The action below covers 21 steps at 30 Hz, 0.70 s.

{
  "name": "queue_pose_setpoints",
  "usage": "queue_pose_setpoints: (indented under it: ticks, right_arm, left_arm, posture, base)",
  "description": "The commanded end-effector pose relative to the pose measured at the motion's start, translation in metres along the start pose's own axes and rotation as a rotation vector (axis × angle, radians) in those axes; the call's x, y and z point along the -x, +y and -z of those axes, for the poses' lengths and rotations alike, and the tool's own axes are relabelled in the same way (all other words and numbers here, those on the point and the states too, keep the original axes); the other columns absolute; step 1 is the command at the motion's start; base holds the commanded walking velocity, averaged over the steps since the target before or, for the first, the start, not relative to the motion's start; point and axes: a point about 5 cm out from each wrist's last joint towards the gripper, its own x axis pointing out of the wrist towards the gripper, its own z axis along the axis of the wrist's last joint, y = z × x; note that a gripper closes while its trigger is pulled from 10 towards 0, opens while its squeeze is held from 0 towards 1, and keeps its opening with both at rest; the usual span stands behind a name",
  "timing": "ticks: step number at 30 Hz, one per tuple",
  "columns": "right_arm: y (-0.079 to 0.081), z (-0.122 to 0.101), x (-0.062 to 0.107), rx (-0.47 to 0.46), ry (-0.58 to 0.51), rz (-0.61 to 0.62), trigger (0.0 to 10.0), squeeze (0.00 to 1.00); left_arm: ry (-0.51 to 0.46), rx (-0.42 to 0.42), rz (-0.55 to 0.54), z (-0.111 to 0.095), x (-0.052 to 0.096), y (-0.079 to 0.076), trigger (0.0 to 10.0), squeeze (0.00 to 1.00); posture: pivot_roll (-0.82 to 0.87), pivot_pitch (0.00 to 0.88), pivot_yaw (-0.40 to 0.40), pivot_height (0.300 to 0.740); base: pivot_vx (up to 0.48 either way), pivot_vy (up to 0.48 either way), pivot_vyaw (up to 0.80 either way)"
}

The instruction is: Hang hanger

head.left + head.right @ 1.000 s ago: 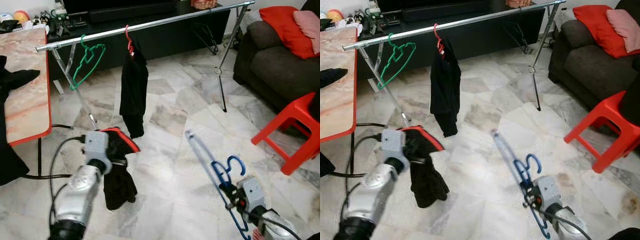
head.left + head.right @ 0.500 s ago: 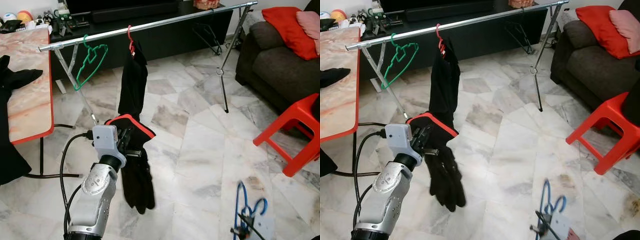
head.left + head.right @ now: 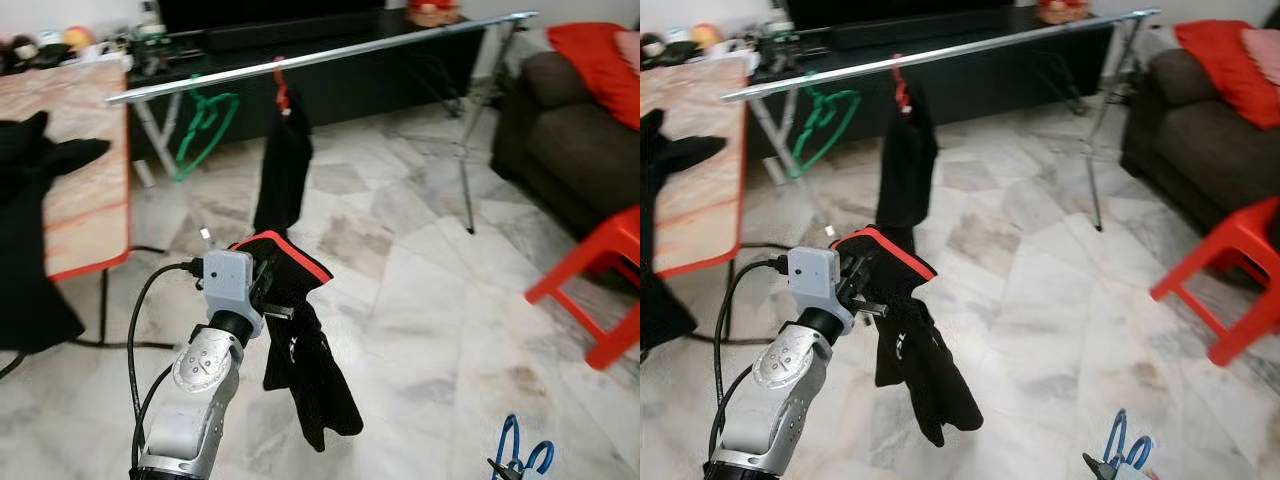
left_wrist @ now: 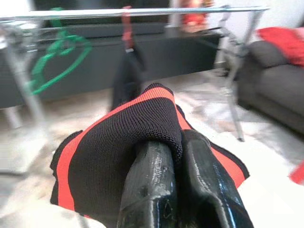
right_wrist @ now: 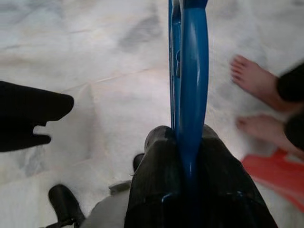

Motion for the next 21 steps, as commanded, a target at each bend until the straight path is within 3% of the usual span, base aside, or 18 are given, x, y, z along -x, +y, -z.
queue_pose_setpoints:
  ticks: [1,10,17,21]
  right_arm:
    - [-0.002,0.008,0.002,0.002,0.018,0.008,10.0,0.00]
    - [0.000,0.017,0.004,0.024,0.044,-0.004,10.0,0.00]
    - [-0.014,0.018,0.005,-0.016,0.049,0.043,10.0,0.00]
    - [-0.014,0.020,0.005,-0.052,0.058,0.043,10.0,0.00]
  left_arm:
    - [-0.025,-0.016,-0.017,-0.007,0.003,0.002,10.0,0.00]
    - [-0.012,-0.045,-0.052,-0.005,0.007,0.011,10.0,0.00]
    - [-0.003,-0.087,-0.066,-0.005,0.011,0.020,10.0,0.00]
    - [0.003,-0.098,-0.068,-0.004,0.011,0.022,10.0,0.00]
  posture:
    - [0.01,0.101,0.027,0.740]
    - [0.03,0.071,0.017,0.740]
    - [0.03,0.046,0.020,0.740]
    - [0.03,0.028,0.020,0.740]
  base:
    - [0.000,0.000,0.80]
    - [0.000,0.000,0.80]
    - [0.000,0.000,0.80]
    - [0.000,0.000,0.30]
